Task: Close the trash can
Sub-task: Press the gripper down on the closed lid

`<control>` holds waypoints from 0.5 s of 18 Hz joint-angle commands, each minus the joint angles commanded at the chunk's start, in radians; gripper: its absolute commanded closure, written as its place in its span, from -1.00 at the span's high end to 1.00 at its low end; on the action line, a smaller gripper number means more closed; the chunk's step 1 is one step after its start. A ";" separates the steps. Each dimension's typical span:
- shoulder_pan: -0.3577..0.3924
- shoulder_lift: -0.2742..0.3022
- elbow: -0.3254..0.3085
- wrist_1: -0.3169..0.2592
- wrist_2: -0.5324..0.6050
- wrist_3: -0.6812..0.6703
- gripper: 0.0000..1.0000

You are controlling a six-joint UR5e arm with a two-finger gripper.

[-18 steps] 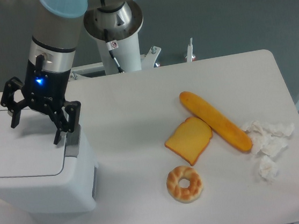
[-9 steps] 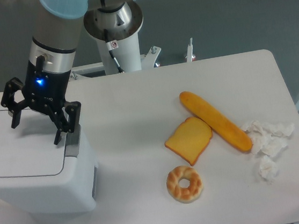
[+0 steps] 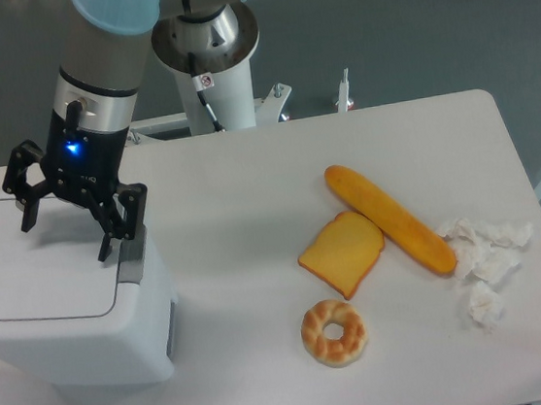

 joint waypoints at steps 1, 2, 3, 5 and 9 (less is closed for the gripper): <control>0.000 0.000 0.000 0.000 0.000 0.000 1.00; 0.000 0.000 0.000 0.000 0.000 -0.002 1.00; 0.002 0.000 0.000 0.000 0.000 -0.002 1.00; 0.003 0.000 0.002 -0.003 -0.003 -0.005 1.00; 0.008 0.008 0.009 -0.003 -0.009 -0.006 1.00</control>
